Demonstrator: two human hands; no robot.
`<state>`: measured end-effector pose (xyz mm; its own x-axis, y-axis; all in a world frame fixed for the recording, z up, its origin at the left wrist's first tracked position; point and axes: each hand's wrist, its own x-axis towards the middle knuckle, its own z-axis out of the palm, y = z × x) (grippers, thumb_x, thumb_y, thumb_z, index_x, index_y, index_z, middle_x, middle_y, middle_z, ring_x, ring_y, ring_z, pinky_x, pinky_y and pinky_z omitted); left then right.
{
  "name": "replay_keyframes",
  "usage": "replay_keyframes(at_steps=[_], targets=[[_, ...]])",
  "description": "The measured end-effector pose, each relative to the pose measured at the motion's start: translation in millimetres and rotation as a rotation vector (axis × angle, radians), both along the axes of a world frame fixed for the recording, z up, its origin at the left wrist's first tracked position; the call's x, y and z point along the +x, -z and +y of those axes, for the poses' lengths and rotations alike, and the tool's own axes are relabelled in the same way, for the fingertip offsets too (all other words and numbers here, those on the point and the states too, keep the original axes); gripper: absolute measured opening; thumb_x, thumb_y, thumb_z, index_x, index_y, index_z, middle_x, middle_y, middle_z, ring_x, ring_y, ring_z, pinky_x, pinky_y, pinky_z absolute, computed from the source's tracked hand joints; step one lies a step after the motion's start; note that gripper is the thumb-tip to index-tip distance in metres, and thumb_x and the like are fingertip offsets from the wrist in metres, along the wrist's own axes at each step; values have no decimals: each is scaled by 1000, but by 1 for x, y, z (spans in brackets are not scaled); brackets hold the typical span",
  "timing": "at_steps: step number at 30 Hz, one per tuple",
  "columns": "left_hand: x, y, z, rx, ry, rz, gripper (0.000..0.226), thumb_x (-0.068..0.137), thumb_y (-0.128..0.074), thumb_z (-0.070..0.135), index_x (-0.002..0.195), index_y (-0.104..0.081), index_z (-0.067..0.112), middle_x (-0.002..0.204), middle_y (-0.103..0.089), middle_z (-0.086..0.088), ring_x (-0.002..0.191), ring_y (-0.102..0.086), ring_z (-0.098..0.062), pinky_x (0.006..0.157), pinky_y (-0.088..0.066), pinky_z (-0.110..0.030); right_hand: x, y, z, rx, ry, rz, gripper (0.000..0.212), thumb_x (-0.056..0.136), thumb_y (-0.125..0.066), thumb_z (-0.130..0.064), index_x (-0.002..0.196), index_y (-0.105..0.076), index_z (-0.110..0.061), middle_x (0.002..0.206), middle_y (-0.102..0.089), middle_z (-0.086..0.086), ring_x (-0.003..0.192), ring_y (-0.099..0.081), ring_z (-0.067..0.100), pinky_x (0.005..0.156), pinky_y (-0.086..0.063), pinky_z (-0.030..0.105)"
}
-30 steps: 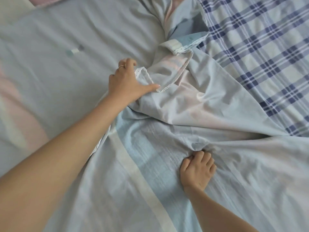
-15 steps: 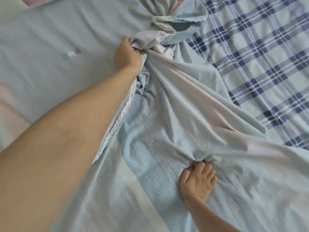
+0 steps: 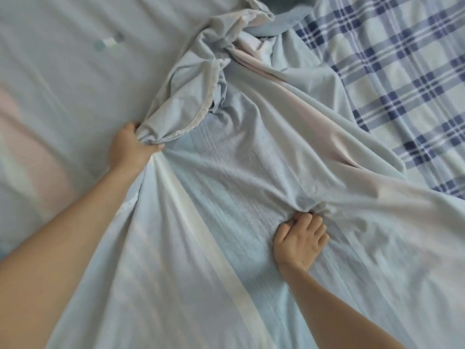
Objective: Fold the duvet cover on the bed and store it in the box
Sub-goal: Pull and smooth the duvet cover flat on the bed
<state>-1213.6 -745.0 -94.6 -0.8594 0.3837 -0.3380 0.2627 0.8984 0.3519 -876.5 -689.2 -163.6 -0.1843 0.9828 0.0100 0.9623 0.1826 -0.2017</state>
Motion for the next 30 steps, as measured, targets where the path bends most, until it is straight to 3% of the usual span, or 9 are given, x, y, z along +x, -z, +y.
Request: replay_keyframes(at_steps=[3,6,12,15,18,21,24,27,30], targets=[[-22,-2,5,-27,33,185,33,79,-71,24,102,-58,4,106,-62,-24,97,-57,-42,73,-42,-42,6,3,1,29,-13,15,23,74,-36,-27,81,-45,-7,84,-47,17,80,-33,27,74,-25,40],[-45,-9,1,23,-122,304,30,83,-61,18,110,-56,5,114,-60,-23,105,-53,-40,83,-41,-46,3,7,1,42,-17,32,24,74,-36,-27,84,-43,-7,87,-47,18,82,-33,28,74,-24,41],[17,-5,-15,-79,52,495,92,78,-63,20,152,-8,15,152,-17,-22,142,-17,-34,112,-15,-46,1,11,-6,31,-26,51,23,76,-34,-27,87,-40,-8,90,-47,19,83,-33,28,77,-24,41],[96,8,-39,30,429,469,83,70,-55,-1,147,-29,18,151,-23,-21,142,-19,-34,108,-18,-60,-4,8,-9,22,-34,63,21,75,-34,-28,87,-37,-10,90,-47,19,83,-32,27,77,-23,42],[134,21,-66,14,824,437,58,72,-38,1,123,-61,18,141,-48,-8,136,-38,-25,104,-21,-63,-10,5,-9,29,-40,58,22,74,-36,-27,85,-40,-9,87,-47,18,82,-32,26,75,-24,40],[102,32,-76,-178,805,473,58,77,-38,2,131,-54,15,135,-53,-2,133,-43,-25,101,-21,-69,-7,5,-8,39,-41,37,22,73,-38,-27,84,-42,-9,86,-47,17,81,-33,26,74,-24,40],[58,30,-55,-328,571,226,72,74,-61,8,141,-34,7,146,-37,-8,143,-21,-26,101,-22,-70,2,9,-5,42,-32,20,23,73,-37,-27,84,-44,-9,86,-47,17,81,-33,26,74,-25,40],[49,19,-21,-428,484,-139,109,71,-67,51,150,-2,11,158,0,-5,145,14,-26,105,-8,-71,6,11,-1,35,-24,14,24,73,-36,-28,84,-44,-8,86,-47,18,81,-33,26,75,-25,40],[53,10,-14,-345,384,-385,134,56,-60,82,149,15,21,157,21,0,143,24,-23,110,3,-66,5,10,-4,27,-18,25,25,75,-35,-27,85,-45,-6,87,-48,18,81,-33,27,76,-24,41]])
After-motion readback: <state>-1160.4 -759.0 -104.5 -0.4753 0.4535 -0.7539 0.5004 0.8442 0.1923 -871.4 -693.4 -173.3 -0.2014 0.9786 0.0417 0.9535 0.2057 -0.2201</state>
